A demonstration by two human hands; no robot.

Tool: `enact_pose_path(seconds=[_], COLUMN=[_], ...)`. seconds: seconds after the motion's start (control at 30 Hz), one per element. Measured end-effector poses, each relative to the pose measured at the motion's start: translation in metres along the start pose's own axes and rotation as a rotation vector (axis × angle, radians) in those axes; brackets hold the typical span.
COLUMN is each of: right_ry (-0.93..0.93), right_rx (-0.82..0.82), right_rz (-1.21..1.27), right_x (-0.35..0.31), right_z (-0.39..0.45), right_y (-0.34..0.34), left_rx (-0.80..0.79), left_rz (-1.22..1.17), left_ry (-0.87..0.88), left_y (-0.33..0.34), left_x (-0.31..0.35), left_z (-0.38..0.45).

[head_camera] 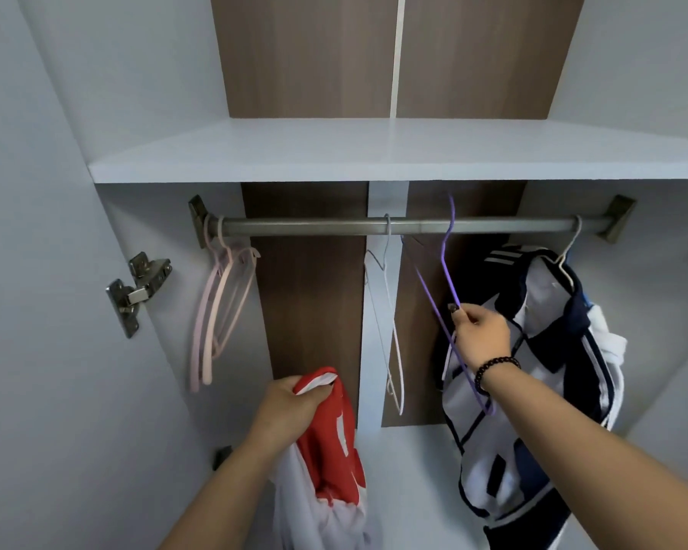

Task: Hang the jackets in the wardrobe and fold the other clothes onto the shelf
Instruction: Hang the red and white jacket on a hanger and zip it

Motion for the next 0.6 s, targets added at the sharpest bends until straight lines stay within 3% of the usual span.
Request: enact_pose_path(seconds=[0.2, 0.43, 0.6], right_ry=[0.014, 0.091, 0.067], right_rx=[-0.026, -0.282, -0.345], right_rz=[-0.036, 0.027, -0.083], right_x=[0.018, 0.039, 0.062], right_z=[-0.025, -0.073, -0.117], right_y=[-0.052, -0.121, -0.181], left_rx=[0.018, 0.020, 0.103], left_rz=[-0.040, -0.016, -0.056], left_ry=[0.066, 0.071, 0.097], left_y=[0.009, 0.043, 0.063], left_x=[0.014, 0.016, 0.014], left_z=[-0.029, -0.081, -0.127])
Point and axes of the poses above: each hand's wrist, its own z-axis towards the middle knuckle, its own y-axis out of the palm, x = y × z, the point moved 3 cm from there along z, towards the middle knuckle, and after that the axes turned 2 degrees about z, right-handed, at the moved point
